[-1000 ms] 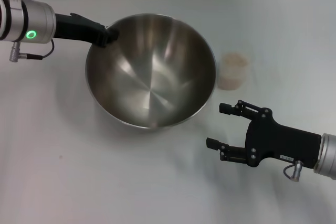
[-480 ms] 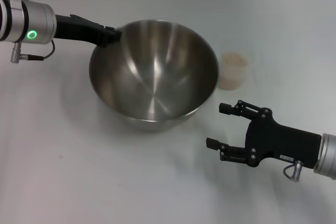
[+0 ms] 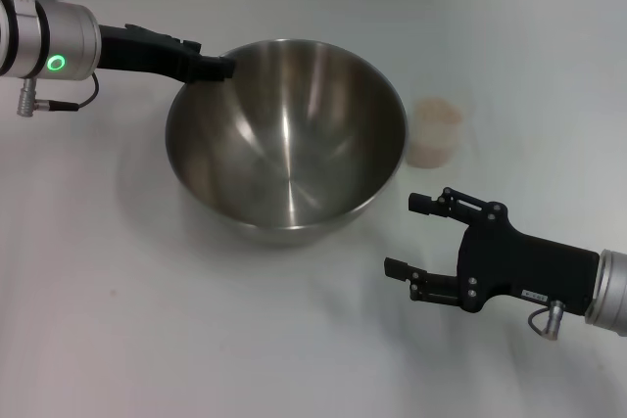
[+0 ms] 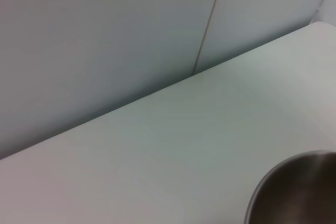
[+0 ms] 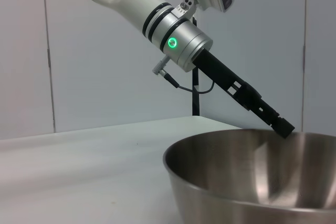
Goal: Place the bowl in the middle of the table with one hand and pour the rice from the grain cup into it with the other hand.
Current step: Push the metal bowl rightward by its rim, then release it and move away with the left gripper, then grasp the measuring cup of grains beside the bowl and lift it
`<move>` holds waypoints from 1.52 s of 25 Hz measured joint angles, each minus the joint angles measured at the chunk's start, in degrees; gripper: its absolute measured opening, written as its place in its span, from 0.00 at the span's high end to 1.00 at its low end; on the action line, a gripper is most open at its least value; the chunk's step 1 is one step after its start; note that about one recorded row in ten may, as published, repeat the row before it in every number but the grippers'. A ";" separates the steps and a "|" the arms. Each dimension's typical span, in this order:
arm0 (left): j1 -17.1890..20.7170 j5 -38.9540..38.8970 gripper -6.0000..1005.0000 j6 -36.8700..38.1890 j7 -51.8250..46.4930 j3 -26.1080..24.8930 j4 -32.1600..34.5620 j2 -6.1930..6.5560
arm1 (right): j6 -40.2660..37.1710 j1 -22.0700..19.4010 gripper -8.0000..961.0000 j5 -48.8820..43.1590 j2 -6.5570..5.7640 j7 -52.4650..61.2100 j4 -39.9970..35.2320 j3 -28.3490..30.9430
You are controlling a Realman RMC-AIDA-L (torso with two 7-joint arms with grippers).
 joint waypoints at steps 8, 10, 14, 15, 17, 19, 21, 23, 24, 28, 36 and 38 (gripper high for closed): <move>0.18 -0.83 0.26 0.11 0.00 -0.04 0.26 0.00 | 0.00 -0.03 0.15 0.00 0.00 0.00 0.00 0.09; 0.27 -0.84 0.22 0.14 0.00 -0.03 0.27 0.00 | 0.00 -0.04 0.15 0.00 0.00 0.00 0.00 0.09; 0.73 -1.95 0.14 0.51 0.01 0.00 0.46 0.02 | 0.00 -0.04 0.15 0.00 0.00 0.00 0.00 0.09; 0.84 -2.30 0.14 0.63 0.01 0.00 0.51 0.04 | 0.00 -0.04 0.15 0.00 0.00 0.00 -0.01 0.10; 1.37 -3.83 0.14 1.70 0.23 0.02 0.91 0.16 | 0.00 -0.04 0.15 0.00 0.00 0.00 0.00 0.18; 2.86 -6.36 0.13 3.75 0.67 0.03 2.81 0.20 | 0.00 -0.03 0.15 0.00 0.00 0.00 0.00 0.27; 5.42 -10.34 0.13 6.59 1.70 0.01 5.83 0.22 | 0.00 0.01 0.15 0.00 0.00 0.00 0.00 0.36; 8.43 -15.41 0.13 9.60 3.71 0.01 8.54 0.30 | 0.00 0.03 0.15 0.00 0.00 0.00 -0.02 0.42; 10.40 -18.99 0.13 11.31 5.06 0.02 9.83 0.39 | -0.01 0.05 0.15 0.00 0.00 0.00 -0.05 0.46; 18.33 -32.28 0.13 18.14 11.32 0.01 12.67 1.47 | 0.00 0.11 0.15 0.00 0.00 0.00 -0.15 0.51; 28.69 -44.90 0.13 30.48 26.92 -1.97 6.06 3.18 | 0.09 0.22 0.15 0.57 -0.08 0.00 -0.34 0.54; 30.82 -45.31 0.13 35.80 35.13 -5.07 0.54 3.18 | 0.11 0.23 0.15 0.61 -0.09 0.00 -0.35 0.59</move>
